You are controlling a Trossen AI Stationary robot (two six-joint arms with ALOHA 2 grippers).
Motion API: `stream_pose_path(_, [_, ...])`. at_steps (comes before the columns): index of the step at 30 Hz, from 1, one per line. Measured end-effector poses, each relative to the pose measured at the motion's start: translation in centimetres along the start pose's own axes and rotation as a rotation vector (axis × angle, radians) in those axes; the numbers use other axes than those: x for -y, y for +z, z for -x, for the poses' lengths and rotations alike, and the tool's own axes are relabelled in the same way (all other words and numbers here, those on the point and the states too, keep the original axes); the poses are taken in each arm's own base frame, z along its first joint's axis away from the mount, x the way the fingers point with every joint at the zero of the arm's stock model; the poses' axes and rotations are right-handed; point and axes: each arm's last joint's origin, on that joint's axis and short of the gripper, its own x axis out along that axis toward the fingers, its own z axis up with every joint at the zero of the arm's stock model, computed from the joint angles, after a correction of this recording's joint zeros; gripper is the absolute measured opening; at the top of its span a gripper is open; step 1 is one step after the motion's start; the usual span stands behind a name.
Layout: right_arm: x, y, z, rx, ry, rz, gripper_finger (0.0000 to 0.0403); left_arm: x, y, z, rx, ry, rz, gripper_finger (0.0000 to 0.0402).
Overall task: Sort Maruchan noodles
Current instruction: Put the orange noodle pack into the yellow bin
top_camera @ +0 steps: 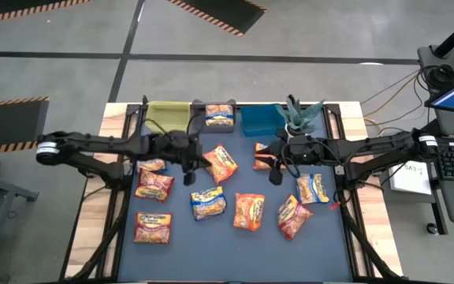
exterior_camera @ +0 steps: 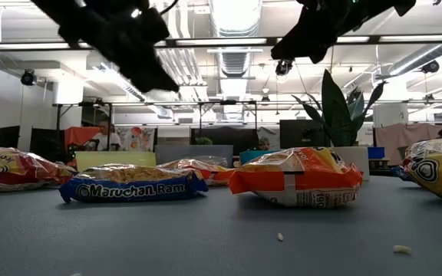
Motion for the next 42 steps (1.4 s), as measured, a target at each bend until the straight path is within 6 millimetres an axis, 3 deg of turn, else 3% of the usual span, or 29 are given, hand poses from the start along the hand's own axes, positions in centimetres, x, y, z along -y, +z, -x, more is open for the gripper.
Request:
stream_pose_path(9, [0.0,-0.1,-0.2,0.009,-0.006,0.010,0.0068,0.7,-3.1,-0.9,-0.121,-0.015,0.188,0.0000])
stream_pose_path(21, [0.0,0.2,-0.2,0.038,-0.009,0.064,0.0068,0.3,-3.9,-1.6,-0.133,0.084,0.174,0.0011])
stream_pose_path(42, [0.0,-0.2,-0.3,0.026,-0.008,0.061,0.0068,-0.6,-4.7,-3.6,-0.165,0.224,0.109,0.0185])
